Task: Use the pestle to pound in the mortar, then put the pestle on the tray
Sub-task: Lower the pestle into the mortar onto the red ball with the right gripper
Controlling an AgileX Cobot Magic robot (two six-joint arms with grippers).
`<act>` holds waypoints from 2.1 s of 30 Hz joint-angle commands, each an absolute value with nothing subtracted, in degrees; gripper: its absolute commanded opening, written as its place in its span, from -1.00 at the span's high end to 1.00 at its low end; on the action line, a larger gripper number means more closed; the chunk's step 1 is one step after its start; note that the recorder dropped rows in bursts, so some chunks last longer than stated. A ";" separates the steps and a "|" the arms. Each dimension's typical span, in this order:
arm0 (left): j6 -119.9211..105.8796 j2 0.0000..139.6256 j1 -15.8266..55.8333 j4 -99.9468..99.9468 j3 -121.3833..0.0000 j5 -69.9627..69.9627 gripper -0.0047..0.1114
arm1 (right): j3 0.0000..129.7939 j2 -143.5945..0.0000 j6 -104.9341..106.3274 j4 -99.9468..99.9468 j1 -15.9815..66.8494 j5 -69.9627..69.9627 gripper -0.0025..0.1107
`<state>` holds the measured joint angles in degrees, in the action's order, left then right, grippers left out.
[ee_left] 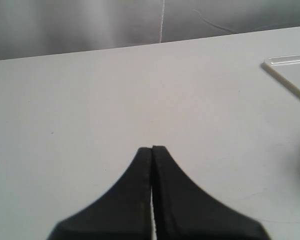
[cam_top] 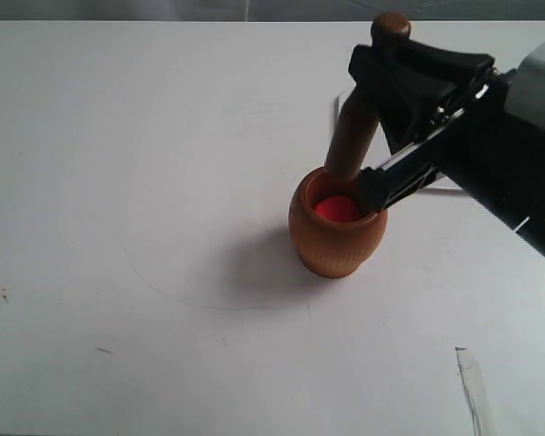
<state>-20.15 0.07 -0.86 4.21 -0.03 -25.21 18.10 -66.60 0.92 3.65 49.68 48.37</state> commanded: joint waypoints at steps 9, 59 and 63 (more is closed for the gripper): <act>-19.68 0.00 -0.42 3.79 0.00 -25.03 0.92 | 15.85 -69.14 3.59 2.03 48.60 47.81 0.96; -19.68 0.00 -0.42 3.79 0.00 -25.03 0.92 | 15.85 -92.57 2.57 0.57 48.60 66.18 0.96; -19.68 0.00 -0.42 3.79 0.00 -25.03 0.92 | 15.85 -95.80 2.57 0.57 48.60 68.87 0.96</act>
<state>-20.15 0.07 -0.86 4.21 -0.03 -25.21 16.25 -94.07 2.81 1.07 49.05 67.70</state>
